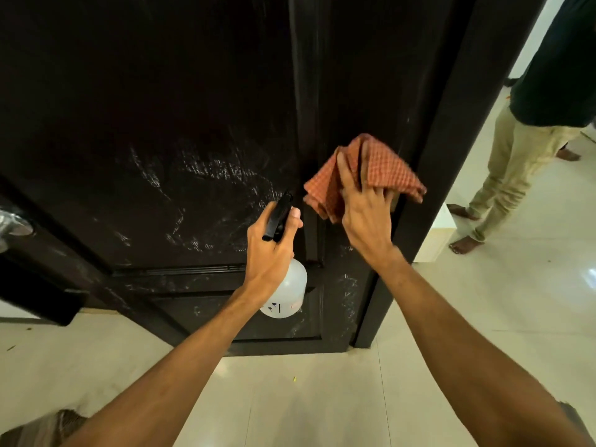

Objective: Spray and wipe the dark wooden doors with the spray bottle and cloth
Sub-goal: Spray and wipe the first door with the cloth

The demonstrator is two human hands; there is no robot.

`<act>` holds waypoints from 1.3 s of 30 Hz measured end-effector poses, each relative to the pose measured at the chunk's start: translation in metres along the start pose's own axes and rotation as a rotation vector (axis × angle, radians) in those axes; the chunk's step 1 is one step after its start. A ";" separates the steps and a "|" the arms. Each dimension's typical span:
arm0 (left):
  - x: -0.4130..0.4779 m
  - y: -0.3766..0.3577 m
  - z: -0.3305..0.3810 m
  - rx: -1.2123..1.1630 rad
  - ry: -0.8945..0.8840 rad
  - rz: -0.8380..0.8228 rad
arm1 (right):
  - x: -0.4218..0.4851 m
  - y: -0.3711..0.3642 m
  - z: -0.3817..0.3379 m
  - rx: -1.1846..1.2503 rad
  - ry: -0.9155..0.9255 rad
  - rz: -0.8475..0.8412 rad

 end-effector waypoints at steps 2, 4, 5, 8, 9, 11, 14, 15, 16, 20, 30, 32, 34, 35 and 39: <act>-0.003 0.001 -0.005 0.012 0.017 0.012 | 0.026 0.010 -0.010 0.052 -0.030 0.101; -0.007 0.002 -0.008 0.018 0.023 0.017 | 0.006 -0.002 -0.011 0.070 -0.071 0.083; -0.009 0.003 -0.010 0.019 0.025 0.018 | -0.019 -0.018 -0.006 0.059 -0.082 0.038; -0.016 0.009 -0.017 0.013 0.047 0.017 | -0.092 -0.058 0.016 0.013 -0.075 -0.153; -0.018 0.013 -0.020 0.024 0.049 0.020 | -0.101 -0.062 0.019 0.011 -0.080 -0.183; -0.021 0.022 -0.025 0.043 0.056 0.028 | -0.087 -0.056 0.009 0.028 -0.083 -0.166; -0.023 0.035 -0.030 0.045 0.057 0.064 | -0.027 -0.031 -0.034 0.023 0.047 -0.013; -0.022 0.039 -0.031 0.047 0.056 0.081 | -0.009 -0.026 -0.051 -0.002 0.112 0.032; -0.022 0.042 -0.031 0.049 0.060 0.095 | 0.004 -0.023 -0.066 -0.033 0.175 0.056; -0.022 0.060 -0.029 0.024 0.070 0.136 | -0.023 -0.051 -0.079 -0.117 0.314 -0.148; -0.025 0.127 -0.057 0.074 0.093 0.236 | 0.011 -0.052 -0.143 -0.130 0.263 -0.023; -0.027 0.140 -0.061 0.063 0.103 0.249 | -0.029 -0.081 -0.149 -0.226 0.400 -0.122; -0.031 0.158 -0.066 0.059 0.106 0.243 | -0.060 -0.104 -0.151 -0.299 0.478 -0.259; -0.031 0.168 -0.069 0.057 0.103 0.244 | -0.061 -0.104 -0.157 -0.275 0.482 -0.270; -0.032 0.212 -0.084 0.080 0.087 0.249 | 0.004 -0.074 -0.210 -0.114 0.339 0.000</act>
Point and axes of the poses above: each hand's wrist, its own x-axis towards the middle knuckle, its own y-axis out of the back of the hand, z = x × y, the point moved 3 cm from there along x, towards the middle knuckle, and after that the axes turned 10 degrees about -y, right-handed, at the moved point
